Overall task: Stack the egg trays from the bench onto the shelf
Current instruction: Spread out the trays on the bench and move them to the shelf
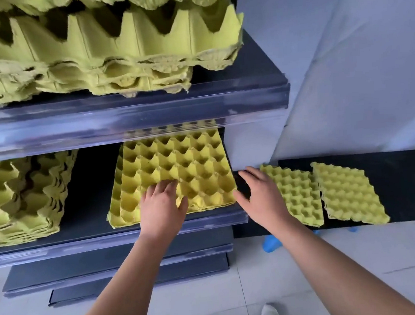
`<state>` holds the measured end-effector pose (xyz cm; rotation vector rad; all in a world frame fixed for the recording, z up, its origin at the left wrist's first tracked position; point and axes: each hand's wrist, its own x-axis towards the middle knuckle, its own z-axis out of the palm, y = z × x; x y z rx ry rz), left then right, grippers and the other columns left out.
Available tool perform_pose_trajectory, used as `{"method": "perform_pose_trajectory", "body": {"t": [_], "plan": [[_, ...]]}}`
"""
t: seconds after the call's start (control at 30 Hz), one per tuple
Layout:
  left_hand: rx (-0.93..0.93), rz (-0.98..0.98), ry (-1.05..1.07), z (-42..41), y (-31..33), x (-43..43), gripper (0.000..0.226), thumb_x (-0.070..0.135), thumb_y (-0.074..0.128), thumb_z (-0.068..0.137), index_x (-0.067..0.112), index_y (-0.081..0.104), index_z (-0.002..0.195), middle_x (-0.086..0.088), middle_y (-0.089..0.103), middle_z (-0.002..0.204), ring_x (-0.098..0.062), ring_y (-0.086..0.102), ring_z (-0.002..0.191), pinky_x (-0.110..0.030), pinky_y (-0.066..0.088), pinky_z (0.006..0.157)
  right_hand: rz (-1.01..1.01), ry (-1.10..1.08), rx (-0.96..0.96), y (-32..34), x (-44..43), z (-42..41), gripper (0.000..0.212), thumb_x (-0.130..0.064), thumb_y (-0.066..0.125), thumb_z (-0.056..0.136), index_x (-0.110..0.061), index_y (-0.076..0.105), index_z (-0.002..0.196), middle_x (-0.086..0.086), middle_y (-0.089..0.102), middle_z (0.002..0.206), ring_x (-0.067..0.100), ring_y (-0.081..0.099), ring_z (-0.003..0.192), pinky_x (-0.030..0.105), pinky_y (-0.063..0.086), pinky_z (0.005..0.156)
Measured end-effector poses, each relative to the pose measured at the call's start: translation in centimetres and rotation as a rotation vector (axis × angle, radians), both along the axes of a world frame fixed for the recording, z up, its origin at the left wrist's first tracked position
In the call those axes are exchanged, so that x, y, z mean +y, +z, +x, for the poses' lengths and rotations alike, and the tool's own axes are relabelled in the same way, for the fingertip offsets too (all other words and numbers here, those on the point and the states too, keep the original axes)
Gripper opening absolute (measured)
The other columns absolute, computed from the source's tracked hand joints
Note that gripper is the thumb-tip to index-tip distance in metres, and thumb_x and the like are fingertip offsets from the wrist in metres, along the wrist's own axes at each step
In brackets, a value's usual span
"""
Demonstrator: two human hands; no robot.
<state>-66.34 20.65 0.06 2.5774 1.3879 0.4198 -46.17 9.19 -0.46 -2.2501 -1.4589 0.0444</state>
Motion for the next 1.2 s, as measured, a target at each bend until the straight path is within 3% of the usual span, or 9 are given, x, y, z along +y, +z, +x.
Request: {"method": "perform_pose_trajectory", "body": {"t": [0.27, 0.57, 0.63, 0.8, 0.97, 1.2], "plan": [[0.011, 0.002, -0.3, 12.9, -0.4, -8.3, 0.036, 0.023, 0.082, 0.07, 0.009, 0.072, 0.102, -0.008, 0.072, 0.099, -0.036, 0.066, 0.088, -0.044, 0.053, 0.076, -0.04, -0.15, -0.015, -1.2, -10.7, 9.5, 0.04, -0.025, 0.066, 0.083, -0.003, 0.064, 0.115, 0.014, 0.063, 0.12, 0.033, 0.061, 0.105, 0.039, 0.048, 0.093], [0.025, -0.111, -0.445, 30.4, -3.7, -19.3, 0.033, 0.023, 0.082, 0.069, 0.011, 0.072, 0.098, -0.005, 0.072, 0.095, -0.034, 0.067, 0.086, -0.044, 0.052, 0.079, -0.13, -0.335, 0.059, -4.3, -24.4, 24.4, 0.043, -0.031, 0.057, 0.088, -0.007, 0.061, 0.123, 0.012, 0.06, 0.125, 0.031, 0.054, 0.115, 0.039, 0.044, 0.098], [0.033, -0.141, -0.461, 33.7, -4.9, -20.8, 0.033, 0.023, 0.08, 0.072, 0.01, 0.072, 0.101, -0.007, 0.072, 0.098, -0.035, 0.067, 0.089, -0.044, 0.05, 0.081, -0.181, -0.363, 0.071, -5.3, -26.4, 27.3, 0.043, -0.031, 0.058, 0.089, -0.008, 0.058, 0.126, 0.01, 0.059, 0.126, 0.029, 0.053, 0.117, 0.038, 0.043, 0.098], [0.095, -0.239, -0.455, 40.6, -8.1, -22.9, 0.041, 0.034, 0.059, 0.091, 0.017, 0.058, 0.129, -0.001, 0.061, 0.127, -0.027, 0.052, 0.118, -0.038, 0.038, 0.099, -0.216, -0.435, 0.125, -8.2, -29.5, 33.6, 0.04, -0.025, 0.062, 0.087, -0.008, 0.06, 0.123, 0.01, 0.06, 0.123, 0.03, 0.054, 0.115, 0.038, 0.042, 0.097], [0.183, -0.312, -0.45, 47.2, -11.8, -22.7, 0.042, 0.037, 0.054, 0.093, 0.019, 0.054, 0.132, 0.0, 0.058, 0.128, -0.025, 0.049, 0.12, -0.036, 0.035, 0.101, -0.285, -0.478, 0.213, -12.3, -29.9, 40.1, 0.046, -0.031, 0.055, 0.092, -0.01, 0.052, 0.133, 0.008, 0.052, 0.136, 0.025, 0.044, 0.128, 0.035, 0.034, 0.107], [0.342, -0.529, -0.374, 55.9, -18.6, -21.3, 0.059, 0.038, 0.054, 0.093, 0.021, 0.034, 0.146, 0.0, 0.041, 0.146, -0.023, 0.036, 0.134, -0.039, 0.032, 0.109, -0.354, -0.551, 0.34, -18.1, -29.5, 48.8, 0.047, -0.031, 0.055, 0.092, -0.011, 0.049, 0.134, 0.004, 0.053, 0.133, 0.021, 0.044, 0.126, 0.031, 0.035, 0.104]]}}
